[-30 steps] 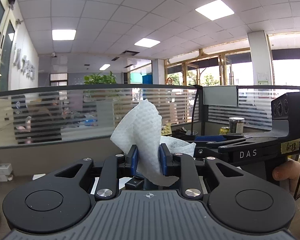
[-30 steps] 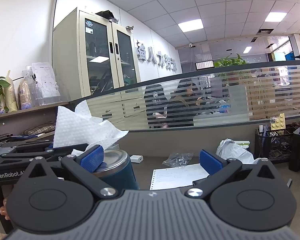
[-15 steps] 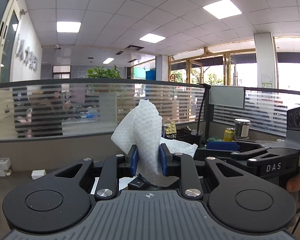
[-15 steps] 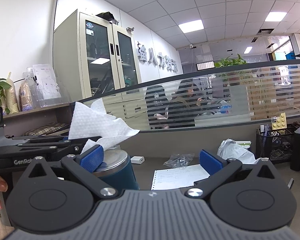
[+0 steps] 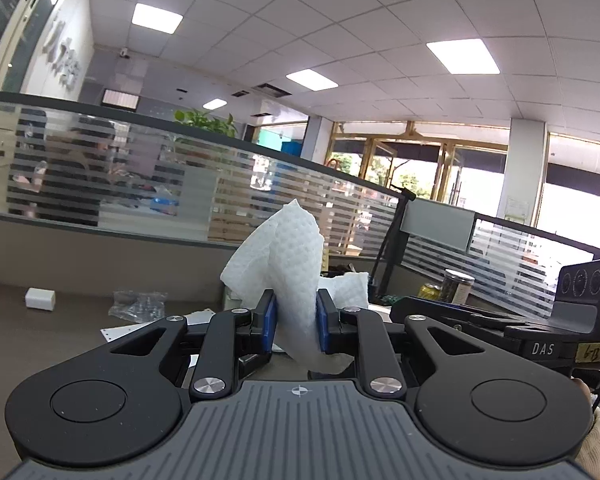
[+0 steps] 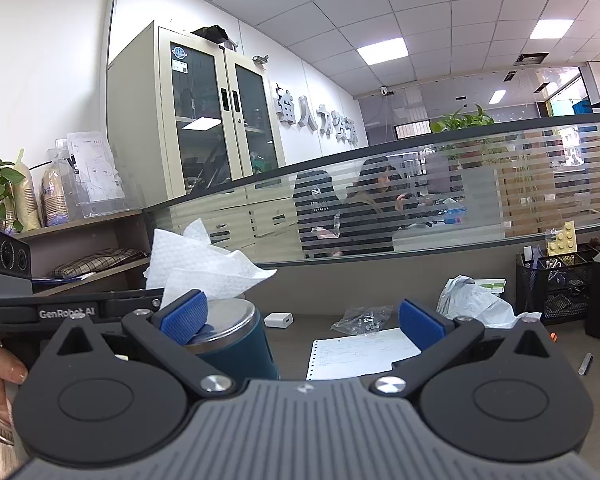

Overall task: Clean container
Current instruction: 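Rub the white wipe across the steel lid with the left gripper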

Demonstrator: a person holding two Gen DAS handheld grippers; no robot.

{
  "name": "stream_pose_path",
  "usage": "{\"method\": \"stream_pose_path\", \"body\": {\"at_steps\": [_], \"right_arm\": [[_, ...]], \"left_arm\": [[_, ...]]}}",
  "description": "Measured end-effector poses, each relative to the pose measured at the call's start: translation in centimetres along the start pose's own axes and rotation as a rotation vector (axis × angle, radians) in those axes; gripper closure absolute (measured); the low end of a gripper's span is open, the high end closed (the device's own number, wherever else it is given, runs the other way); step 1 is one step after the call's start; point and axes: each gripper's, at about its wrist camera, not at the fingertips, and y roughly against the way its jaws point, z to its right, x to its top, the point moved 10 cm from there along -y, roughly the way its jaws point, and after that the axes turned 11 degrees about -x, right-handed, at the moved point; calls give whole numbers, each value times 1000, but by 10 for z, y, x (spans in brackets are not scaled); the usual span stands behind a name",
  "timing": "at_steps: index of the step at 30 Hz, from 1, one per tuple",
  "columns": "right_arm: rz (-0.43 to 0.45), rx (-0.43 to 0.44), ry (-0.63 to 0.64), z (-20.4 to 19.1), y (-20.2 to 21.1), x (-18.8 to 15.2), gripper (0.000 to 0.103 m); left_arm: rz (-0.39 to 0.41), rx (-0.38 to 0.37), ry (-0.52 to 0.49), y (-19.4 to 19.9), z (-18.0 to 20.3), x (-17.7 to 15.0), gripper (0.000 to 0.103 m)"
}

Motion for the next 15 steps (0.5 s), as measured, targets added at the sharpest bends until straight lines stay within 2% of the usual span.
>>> {"method": "stream_pose_path", "body": {"at_steps": [4,15], "right_arm": [[1,-6,7,-1,1,1,0],[6,-17,14,-2,0,1,0]], "left_arm": [[10,-20,41,7,-7,-4,78],[6,-10,59,16,-9,-13,79]]}}
